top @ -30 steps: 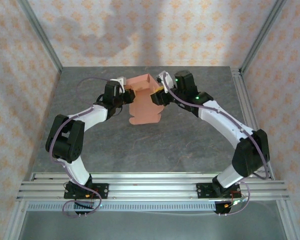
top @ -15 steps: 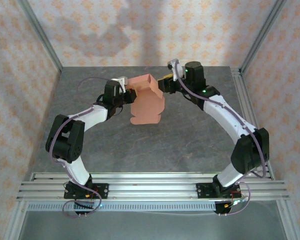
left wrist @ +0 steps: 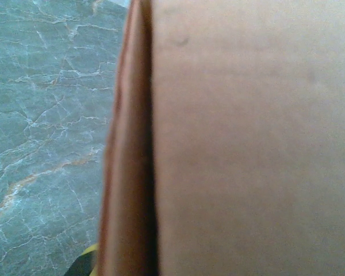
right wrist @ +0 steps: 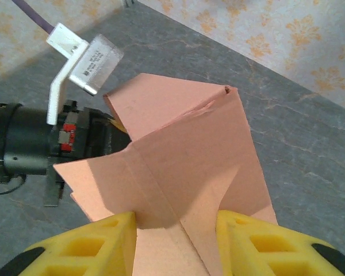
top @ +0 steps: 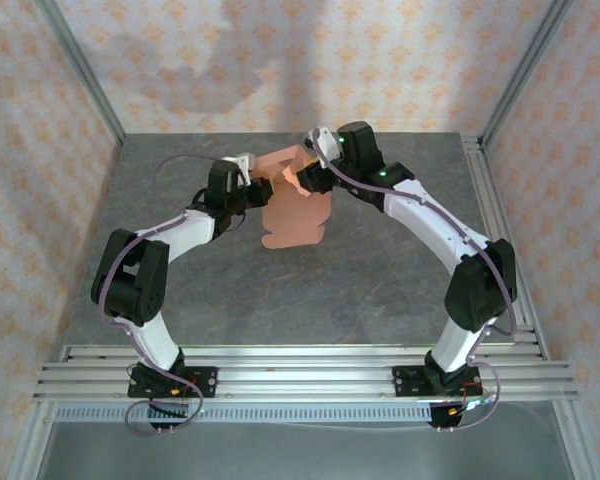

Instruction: Fold the paper box

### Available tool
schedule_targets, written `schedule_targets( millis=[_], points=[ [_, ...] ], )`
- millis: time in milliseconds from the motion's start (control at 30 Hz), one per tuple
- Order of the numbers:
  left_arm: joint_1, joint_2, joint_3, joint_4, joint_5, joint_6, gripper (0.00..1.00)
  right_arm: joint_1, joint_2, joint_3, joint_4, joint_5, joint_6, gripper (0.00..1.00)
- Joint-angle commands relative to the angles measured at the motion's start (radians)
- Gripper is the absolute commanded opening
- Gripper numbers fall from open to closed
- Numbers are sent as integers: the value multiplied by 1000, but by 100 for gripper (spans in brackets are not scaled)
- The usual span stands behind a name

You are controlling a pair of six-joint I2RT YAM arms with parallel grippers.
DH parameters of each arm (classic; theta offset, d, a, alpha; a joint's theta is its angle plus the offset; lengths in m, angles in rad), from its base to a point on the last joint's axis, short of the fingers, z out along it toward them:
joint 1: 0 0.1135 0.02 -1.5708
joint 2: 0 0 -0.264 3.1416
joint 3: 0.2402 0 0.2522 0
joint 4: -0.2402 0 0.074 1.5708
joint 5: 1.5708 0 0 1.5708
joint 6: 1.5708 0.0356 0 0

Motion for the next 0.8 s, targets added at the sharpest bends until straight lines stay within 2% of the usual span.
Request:
schedule_targets(
  millis=[0, 233, 433, 767],
  points=[
    [-2, -13, -1, 56, 35, 2, 0, 30, 43, 63, -77, 123, -62, 40],
    [-3, -21, -1, 54, 38, 5, 0, 81, 78, 98, -89, 292, -110, 38],
    [-2, -20, 2, 52, 39, 5, 0, 119, 80, 61, 17, 466, -111, 35],
    [-3, -11, 9, 55, 50, -2, 0, 165, 133, 85, 71, 628, -104, 27]
  ],
)
